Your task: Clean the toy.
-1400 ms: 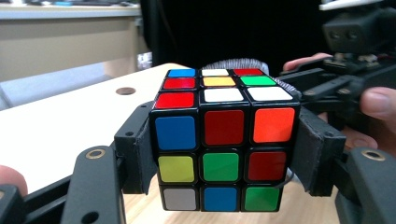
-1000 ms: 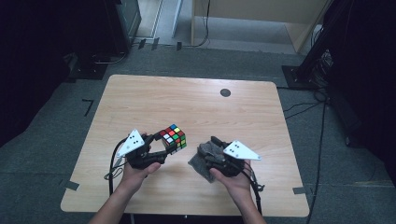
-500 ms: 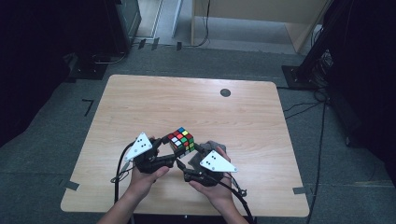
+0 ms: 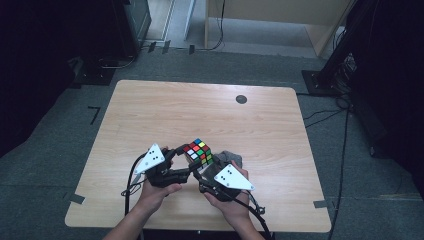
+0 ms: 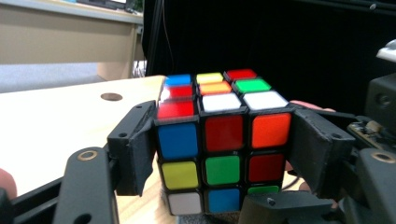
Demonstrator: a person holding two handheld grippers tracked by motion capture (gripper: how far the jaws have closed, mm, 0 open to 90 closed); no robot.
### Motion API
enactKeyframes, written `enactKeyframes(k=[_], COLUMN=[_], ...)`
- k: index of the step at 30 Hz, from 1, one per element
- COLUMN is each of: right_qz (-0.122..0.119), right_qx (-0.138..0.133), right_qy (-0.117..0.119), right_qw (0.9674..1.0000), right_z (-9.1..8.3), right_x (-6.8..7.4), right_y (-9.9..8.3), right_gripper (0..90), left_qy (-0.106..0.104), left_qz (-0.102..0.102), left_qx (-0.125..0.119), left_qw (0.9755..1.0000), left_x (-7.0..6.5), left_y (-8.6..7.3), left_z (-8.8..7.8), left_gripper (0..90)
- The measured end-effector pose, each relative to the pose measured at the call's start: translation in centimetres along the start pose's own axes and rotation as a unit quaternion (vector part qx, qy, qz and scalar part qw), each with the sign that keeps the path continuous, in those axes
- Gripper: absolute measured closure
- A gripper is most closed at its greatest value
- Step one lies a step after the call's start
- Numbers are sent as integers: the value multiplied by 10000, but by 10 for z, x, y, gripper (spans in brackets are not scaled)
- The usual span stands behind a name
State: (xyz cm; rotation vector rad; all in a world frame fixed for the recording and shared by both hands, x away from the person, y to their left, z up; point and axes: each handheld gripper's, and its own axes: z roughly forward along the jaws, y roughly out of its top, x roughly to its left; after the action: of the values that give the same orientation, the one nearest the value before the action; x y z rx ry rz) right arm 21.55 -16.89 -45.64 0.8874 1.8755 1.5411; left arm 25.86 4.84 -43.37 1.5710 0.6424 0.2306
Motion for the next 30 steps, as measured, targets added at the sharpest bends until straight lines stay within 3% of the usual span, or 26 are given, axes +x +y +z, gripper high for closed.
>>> enactKeyframes(k=[3,7,10,12,15,18,23,26,30], right_qz=[97,379,551,694,935,1058,1323,1396,1442], right_qx=[141,270,338,360,421,534,727,814,917], right_qy=[-86,-168,-222,-207,-12,201,516,681,833], right_qw=[9998,9988,9977,9967,9947,9928,9872,9845,9818], right_z=[-1,-4,-9,-13,-17,-19,-18,-17,-15], right_x=[-8,-27,-41,-49,-58,-62,-59,-55,-48], right_y=[0,-1,1,4,10,15,20,21,23], right_gripper=[348,349,350,349,349,349,349,349,349], left_qy=[-33,93,135,331,507,441,361,382,388], left_qz=[-24,156,196,420,931,1464,1819,1934,2265], left_qx=[-267,-541,-390,-145,250,519,692,657,665], left_qw=[9996,9984,9990,9985,9941,9869,9802,9782,9710], left_x=[8,18,25,26,22,14,6,5,3], left_y=[3,4,2,-2,-8,-14,-20,-21,-23], left_z=[-8,-15,-14,-10,-4,2,7,7,6], left_gripper=[293,286,300,299,283,251,194,188,183])
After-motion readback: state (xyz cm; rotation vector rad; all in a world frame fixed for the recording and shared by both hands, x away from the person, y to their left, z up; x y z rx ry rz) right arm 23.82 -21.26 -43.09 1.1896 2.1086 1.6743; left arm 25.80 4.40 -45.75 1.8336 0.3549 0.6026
